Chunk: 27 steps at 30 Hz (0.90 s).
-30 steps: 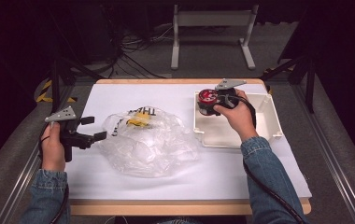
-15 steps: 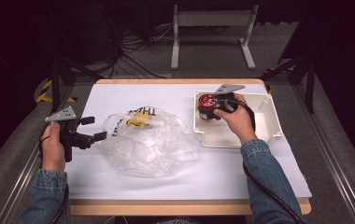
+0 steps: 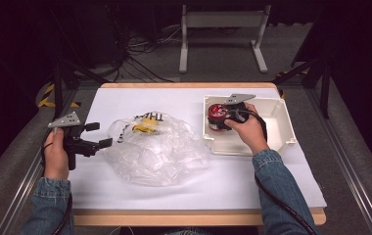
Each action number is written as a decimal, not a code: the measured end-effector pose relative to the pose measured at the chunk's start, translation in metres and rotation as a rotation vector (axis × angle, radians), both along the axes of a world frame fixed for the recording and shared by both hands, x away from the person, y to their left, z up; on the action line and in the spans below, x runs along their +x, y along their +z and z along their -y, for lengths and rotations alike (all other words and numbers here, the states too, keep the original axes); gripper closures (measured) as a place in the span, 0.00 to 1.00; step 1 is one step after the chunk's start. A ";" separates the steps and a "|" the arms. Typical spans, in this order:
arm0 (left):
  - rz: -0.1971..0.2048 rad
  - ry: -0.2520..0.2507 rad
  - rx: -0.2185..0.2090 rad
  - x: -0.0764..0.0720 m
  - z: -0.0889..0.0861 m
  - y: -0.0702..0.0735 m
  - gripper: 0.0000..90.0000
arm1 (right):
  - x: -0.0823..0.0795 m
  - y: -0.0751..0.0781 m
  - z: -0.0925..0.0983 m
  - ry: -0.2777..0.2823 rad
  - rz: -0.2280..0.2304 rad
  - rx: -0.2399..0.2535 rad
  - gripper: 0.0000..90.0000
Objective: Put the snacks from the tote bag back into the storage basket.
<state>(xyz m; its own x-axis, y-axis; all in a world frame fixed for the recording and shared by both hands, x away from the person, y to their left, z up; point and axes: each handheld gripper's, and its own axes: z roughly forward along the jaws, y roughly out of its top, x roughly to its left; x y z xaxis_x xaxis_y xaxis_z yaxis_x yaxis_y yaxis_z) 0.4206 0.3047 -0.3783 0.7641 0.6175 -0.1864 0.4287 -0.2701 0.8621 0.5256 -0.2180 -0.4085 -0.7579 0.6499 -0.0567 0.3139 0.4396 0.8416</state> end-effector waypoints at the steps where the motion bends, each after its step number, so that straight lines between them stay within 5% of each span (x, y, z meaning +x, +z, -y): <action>1: 0.000 -0.001 -0.002 0.000 0.000 0.000 0.05 | 0.000 -0.001 0.000 0.001 -0.001 0.001 0.25; 27: -0.004 -0.005 0.003 0.000 0.001 -0.001 0.05 | -0.003 -0.015 -0.002 0.032 -0.002 -0.003 0.24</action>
